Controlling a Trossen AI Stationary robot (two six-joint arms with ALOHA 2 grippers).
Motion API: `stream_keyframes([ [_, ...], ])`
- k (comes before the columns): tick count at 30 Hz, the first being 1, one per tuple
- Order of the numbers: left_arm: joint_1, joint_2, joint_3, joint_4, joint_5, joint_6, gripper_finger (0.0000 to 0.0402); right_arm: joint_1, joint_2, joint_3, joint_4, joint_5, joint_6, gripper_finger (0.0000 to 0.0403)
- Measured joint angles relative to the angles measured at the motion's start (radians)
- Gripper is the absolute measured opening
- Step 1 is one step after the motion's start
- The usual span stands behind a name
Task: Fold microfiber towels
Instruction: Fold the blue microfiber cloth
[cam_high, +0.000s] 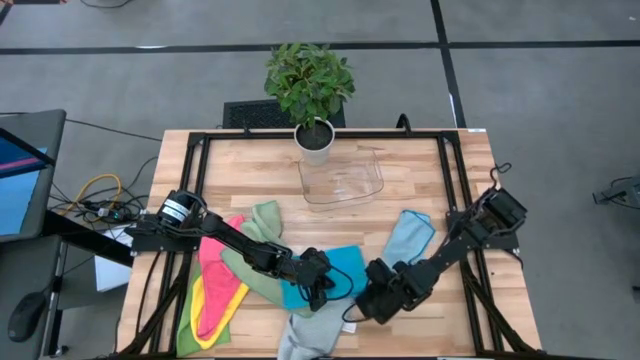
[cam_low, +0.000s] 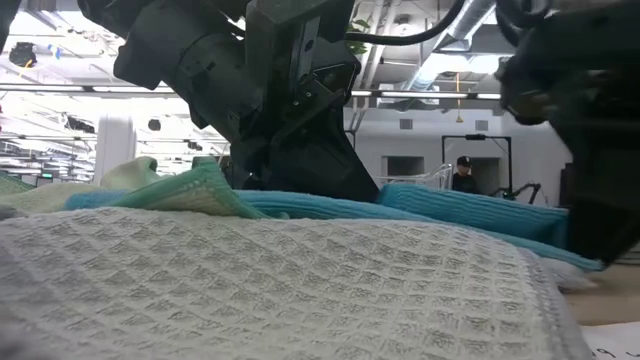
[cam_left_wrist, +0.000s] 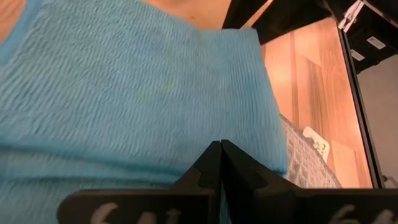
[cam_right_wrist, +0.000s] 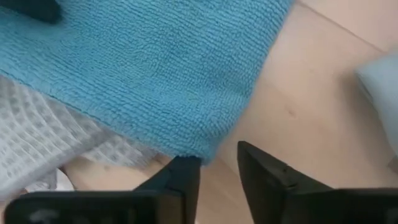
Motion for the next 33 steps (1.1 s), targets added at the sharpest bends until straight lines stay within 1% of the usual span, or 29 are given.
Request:
stream_keyframes([
  [2, 0.000, 0.000, 0.000, 0.000, 0.000, 0.000, 0.0000, 0.015, 0.000, 0.000, -0.007, 0.003, 0.008, 0.0112],
  [5, 0.000, 0.000, 0.000, 0.000, 0.000, 0.001, 0.0000, 0.041, 0.000, 0.000, 0.004, 0.007, 0.007, 0.0103],
  [12, 0.000, 0.000, 0.000, 0.000, 0.004, -0.006, 0.0000, 0.098, 0.000, 0.000, 0.034, -0.008, -0.026, 0.0108],
  [14, 0.003, -0.002, 0.000, 0.011, 0.030, -0.017, 0.0000, 0.116, 0.000, 0.000, 0.033, -0.007, -0.028, 0.0111],
  [17, 0.015, -0.022, 0.012, 0.021, 0.106, -0.019, 0.0000, 0.141, -0.004, -0.001, 0.027, -0.004, -0.031, 0.0115],
  [19, 0.021, -0.039, 0.027, 0.017, 0.134, -0.019, 0.0000, 0.159, -0.027, -0.002, 0.013, 0.040, -0.013, 0.0117],
  [22, 0.030, -0.068, 0.042, 0.014, 0.120, -0.011, 0.0000, 0.182, -0.083, -0.002, -0.012, 0.187, 0.021, 0.0118],
  [24, 0.034, -0.087, 0.046, 0.023, 0.062, 0.002, 0.0000, 0.189, -0.117, -0.002, -0.028, 0.302, 0.034, 0.0118],
  [26, 0.035, -0.092, 0.053, 0.044, -0.013, 0.017, 0.0000, 0.181, -0.133, -0.004, -0.041, 0.375, 0.034, 0.0117],
  [28, 0.036, -0.089, 0.053, 0.043, -0.054, 0.024, 0.0000, 0.158, -0.131, -0.006, -0.046, 0.380, 0.009, 0.0116],
  [33, 0.030, -0.035, 0.053, 0.026, -0.065, 0.009, 0.0000, 0.130, -0.078, -0.007, 0.015, 0.346, -0.039, 0.0113],
])
